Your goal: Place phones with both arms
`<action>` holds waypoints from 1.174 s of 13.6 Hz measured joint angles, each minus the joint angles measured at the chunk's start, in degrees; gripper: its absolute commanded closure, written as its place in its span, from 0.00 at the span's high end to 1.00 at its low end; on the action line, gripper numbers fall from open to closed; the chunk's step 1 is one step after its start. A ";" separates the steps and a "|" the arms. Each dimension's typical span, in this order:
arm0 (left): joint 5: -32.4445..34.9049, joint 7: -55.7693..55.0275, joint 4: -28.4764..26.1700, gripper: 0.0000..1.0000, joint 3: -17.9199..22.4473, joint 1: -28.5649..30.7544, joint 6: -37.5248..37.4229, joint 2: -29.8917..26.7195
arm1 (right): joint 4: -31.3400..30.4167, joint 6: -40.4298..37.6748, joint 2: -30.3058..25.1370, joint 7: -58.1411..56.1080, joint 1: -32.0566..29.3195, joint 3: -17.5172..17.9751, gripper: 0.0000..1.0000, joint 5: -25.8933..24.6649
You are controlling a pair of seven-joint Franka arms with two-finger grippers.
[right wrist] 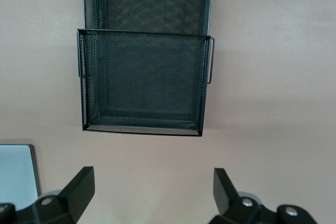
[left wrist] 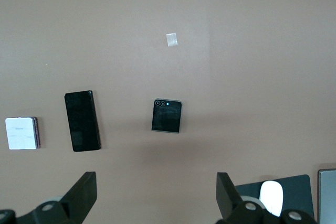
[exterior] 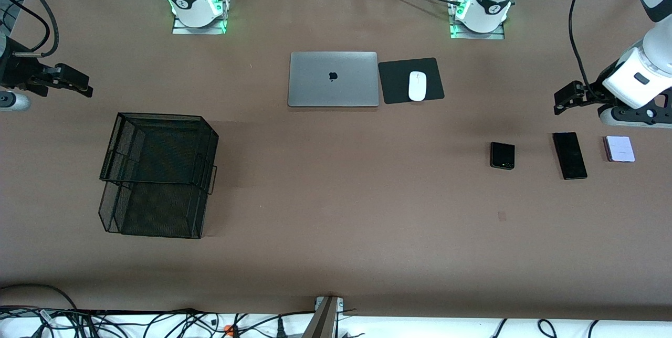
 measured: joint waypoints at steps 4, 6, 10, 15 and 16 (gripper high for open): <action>0.00 -0.24 1.04 1.00 0.00 0.00 -0.02 0.78 | 0.00 0.01 0.00 0.00 0.03 0.00 1.00 0.00; 0.00 -0.32 1.21 1.00 0.00 0.00 -0.04 1.11 | 0.00 0.01 0.00 0.00 0.04 0.00 1.00 0.00; 0.00 -0.41 1.46 1.00 0.00 0.00 -0.05 1.50 | 0.00 0.02 0.00 0.00 0.05 0.00 1.00 0.00; 0.00 -0.41 5.26 1.00 -0.04 0.00 -0.05 4.45 | 0.00 0.03 0.00 0.00 0.06 0.00 1.00 0.00; 0.00 -0.41 5.70 1.00 -0.04 0.00 -0.08 5.10 | 0.00 0.03 0.00 0.00 0.06 0.00 1.00 0.00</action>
